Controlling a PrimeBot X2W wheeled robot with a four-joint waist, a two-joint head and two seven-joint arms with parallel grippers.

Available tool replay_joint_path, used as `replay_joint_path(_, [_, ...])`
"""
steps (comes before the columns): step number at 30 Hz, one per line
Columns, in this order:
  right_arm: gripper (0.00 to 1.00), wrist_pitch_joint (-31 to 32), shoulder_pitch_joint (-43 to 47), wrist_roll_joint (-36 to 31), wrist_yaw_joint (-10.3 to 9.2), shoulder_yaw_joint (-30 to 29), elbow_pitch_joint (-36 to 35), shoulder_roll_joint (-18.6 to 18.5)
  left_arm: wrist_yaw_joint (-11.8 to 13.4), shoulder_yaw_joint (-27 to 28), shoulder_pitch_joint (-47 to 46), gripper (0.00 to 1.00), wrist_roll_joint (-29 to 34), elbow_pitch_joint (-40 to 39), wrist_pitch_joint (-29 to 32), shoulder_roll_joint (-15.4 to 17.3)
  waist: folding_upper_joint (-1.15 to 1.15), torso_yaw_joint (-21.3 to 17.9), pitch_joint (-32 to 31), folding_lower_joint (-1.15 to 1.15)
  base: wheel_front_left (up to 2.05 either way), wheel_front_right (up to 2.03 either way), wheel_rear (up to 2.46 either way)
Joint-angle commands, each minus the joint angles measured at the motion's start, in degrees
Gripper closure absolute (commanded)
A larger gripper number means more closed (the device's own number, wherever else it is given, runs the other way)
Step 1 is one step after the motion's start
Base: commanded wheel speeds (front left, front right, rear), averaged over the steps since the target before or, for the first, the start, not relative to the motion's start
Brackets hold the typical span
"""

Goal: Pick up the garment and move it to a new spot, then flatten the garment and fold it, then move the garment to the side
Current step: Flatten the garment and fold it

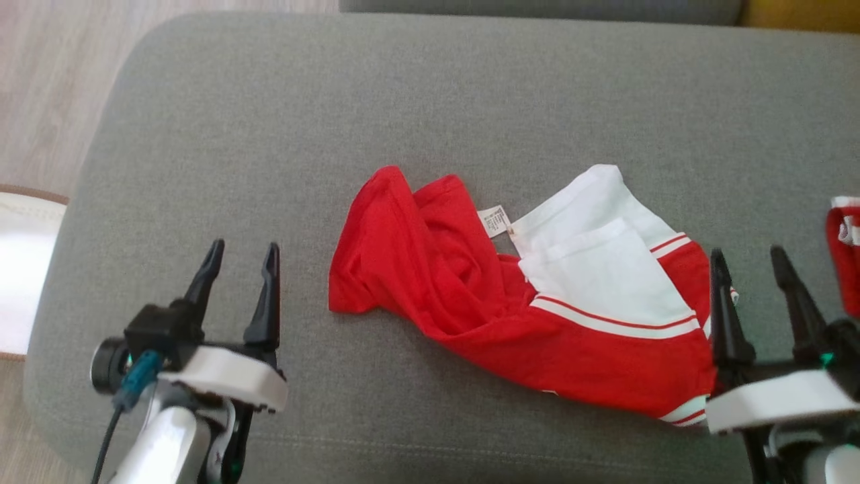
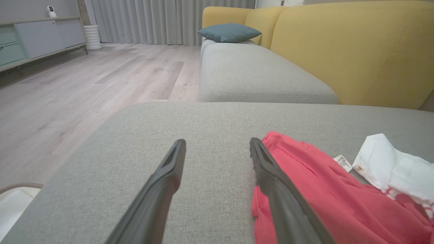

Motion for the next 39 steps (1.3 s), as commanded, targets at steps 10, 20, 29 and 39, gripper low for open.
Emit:
replay_joint_path(10, [0.0, 0.29, 1.51, 1.28, 0.37, 0.84, -1.7, -0.55, 0.94, 2.05, 0.72, 0.0, 0.41, -3.31, 0.15, 2.33, 0.0, -0.27, -2.02, 0.0, 0.0, 0.0, 0.0])
replay_joint_path(20, [0.0, -0.07, 1.31, 1.58, 0.37, 1.16, -1.25, -0.55, 1.25, 1.53, 0.73, 0.0, 0.4, -3.65, 0.65, 2.73, 0.0, -0.52, -2.1, 0.0, 0.0, 0.0, 0.0])
replay_joint_path(29, [0.0, -0.36, 1.24, 1.87, 0.37, 1.07, -1.28, -0.55, 0.63, 0.75, -0.29, 0.0, 0.21, -4.2, 1.69, 3.11, 0.0, -0.43, -1.48, 0.0, 0.0, 0.0, 0.0])
replay_joint_path(39, [0.0, 0.02, -1.21, 1.28, 0.37, 2.05, -2.1, -0.55, -7.68, -4.41, -13.09, 0.0, -3.57, -0.54, 13.05, 0.93, 0.0, -0.93, 3.1, 0.0, 0.0, 0.0, 0.0])
